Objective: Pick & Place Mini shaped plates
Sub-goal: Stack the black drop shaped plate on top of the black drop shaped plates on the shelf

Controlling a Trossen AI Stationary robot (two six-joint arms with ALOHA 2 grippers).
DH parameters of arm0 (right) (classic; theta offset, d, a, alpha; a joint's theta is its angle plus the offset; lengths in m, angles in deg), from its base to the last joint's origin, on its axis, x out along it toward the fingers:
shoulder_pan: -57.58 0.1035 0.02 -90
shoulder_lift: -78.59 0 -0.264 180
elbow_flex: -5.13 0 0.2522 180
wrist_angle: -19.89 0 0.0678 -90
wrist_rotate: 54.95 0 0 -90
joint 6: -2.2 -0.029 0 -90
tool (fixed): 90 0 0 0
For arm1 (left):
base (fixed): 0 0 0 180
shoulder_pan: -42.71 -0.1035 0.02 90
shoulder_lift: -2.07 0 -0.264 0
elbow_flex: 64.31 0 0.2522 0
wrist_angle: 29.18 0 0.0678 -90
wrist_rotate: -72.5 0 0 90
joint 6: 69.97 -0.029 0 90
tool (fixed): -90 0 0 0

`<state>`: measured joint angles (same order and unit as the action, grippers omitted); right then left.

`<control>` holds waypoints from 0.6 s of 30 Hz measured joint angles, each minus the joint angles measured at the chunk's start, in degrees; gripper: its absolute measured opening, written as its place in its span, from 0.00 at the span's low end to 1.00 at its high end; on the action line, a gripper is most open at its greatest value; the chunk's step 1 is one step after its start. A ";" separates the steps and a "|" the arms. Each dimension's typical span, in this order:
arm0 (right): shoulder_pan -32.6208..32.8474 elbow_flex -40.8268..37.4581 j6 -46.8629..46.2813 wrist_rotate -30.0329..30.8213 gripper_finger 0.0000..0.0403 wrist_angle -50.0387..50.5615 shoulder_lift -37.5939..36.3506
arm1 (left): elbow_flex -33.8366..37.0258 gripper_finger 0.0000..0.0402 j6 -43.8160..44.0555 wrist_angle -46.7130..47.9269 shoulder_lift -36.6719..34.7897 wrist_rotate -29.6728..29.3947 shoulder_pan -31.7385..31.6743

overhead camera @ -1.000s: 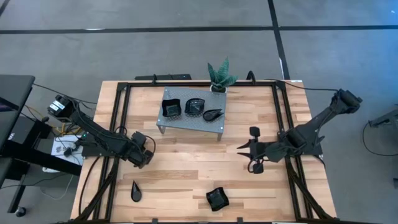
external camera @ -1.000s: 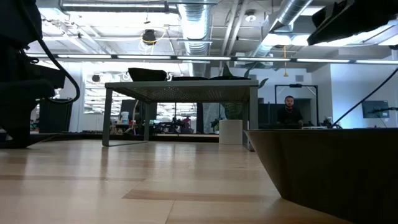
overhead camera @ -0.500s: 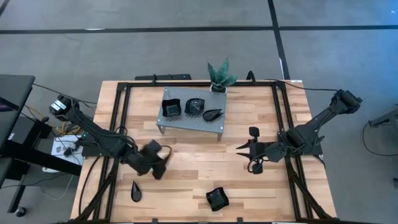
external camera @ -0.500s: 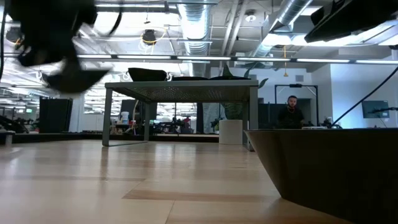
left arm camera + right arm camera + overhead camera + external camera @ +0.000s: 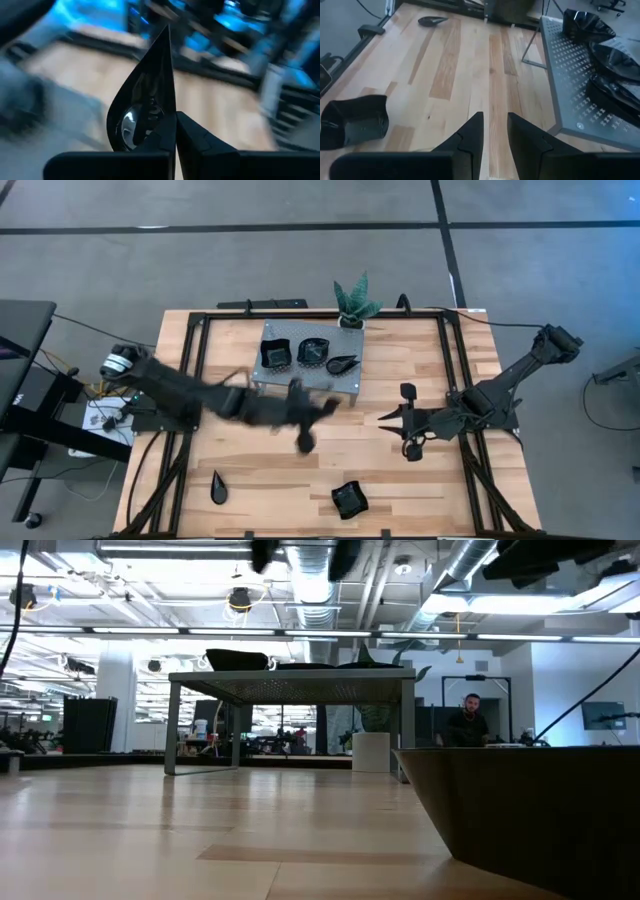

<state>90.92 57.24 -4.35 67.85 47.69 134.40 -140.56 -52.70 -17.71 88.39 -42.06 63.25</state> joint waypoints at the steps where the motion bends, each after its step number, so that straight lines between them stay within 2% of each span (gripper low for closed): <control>1: 0.00 0.05 0.02 0.00 0.20 0.22 -0.02 | -1.40 0.01 -2.36 -0.21 0.70 0.00 -2.51; 5: 0.00 0.07 1.12 0.00 0.20 1.61 -0.02 | -5.33 0.01 -10.26 -0.62 3.71 2.89 -13.32; 9: 0.00 0.07 1.12 0.00 0.20 2.55 -0.02 | -6.02 0.01 -10.29 -1.20 6.97 8.73 -21.41; 12: 0.00 0.07 1.12 0.00 0.20 2.91 -0.02 | -6.02 0.01 -8.12 -2.07 9.24 10.88 -23.39; 18: 0.00 0.07 1.12 0.00 0.20 3.95 -0.02 | -6.02 0.01 -8.01 -3.43 11.96 10.82 -23.61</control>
<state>90.92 57.30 -3.23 67.85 51.65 134.38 -146.58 -60.71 -21.14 100.35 -31.24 39.64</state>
